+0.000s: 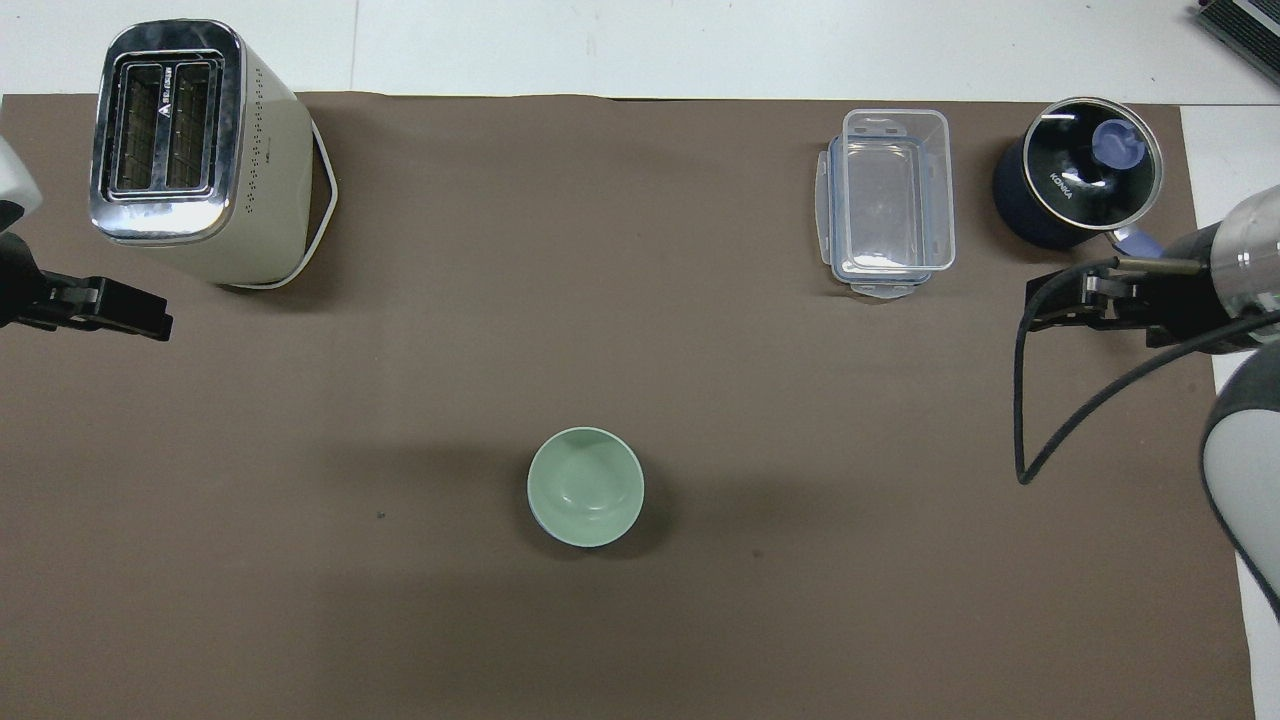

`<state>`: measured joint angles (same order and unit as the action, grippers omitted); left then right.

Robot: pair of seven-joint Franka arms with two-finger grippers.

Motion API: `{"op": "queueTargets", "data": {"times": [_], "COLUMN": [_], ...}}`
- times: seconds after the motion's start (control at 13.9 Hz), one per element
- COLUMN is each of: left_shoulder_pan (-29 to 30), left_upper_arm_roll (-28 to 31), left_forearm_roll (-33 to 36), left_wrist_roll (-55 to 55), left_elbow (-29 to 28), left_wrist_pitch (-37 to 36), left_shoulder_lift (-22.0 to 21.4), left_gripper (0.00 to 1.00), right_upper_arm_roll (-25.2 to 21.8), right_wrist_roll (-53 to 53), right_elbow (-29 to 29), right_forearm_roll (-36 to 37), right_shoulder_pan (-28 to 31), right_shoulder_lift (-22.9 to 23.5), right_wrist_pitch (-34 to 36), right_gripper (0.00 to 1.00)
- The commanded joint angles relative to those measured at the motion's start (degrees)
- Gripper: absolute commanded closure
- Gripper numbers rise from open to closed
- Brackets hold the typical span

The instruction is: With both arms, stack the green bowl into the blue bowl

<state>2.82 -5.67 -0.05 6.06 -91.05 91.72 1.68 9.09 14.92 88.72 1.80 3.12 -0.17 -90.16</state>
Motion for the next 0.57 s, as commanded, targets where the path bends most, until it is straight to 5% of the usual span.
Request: {"op": "queueTargets", "data": {"times": [0.0, 0.5], "left_shoulder_pan": [0.8, 0.8], "left_upper_arm_roll": [-0.6, -0.6], "left_forearm_roll": [1.1, 1.1], "left_wrist_roll": [0.0, 0.0], "left_elbow": [0.9, 0.9], "left_wrist_pitch": [-1.1, -1.1], "left_shoulder_lift": [0.3, 0.3], "left_gripper": [0.0, 0.0], "right_upper_arm_roll": [0.6, 0.6], "right_wrist_roll": [-2.2, -2.2], "right_elbow": [-0.4, -0.7], "right_forearm_roll": [-1.5, -1.5], "right_shoulder_pan": [1.4, 1.5], "right_shoulder_lift": [0.2, 0.3], "right_wrist_pitch": [0.2, 0.0], "right_gripper": [0.0, 0.0]}}
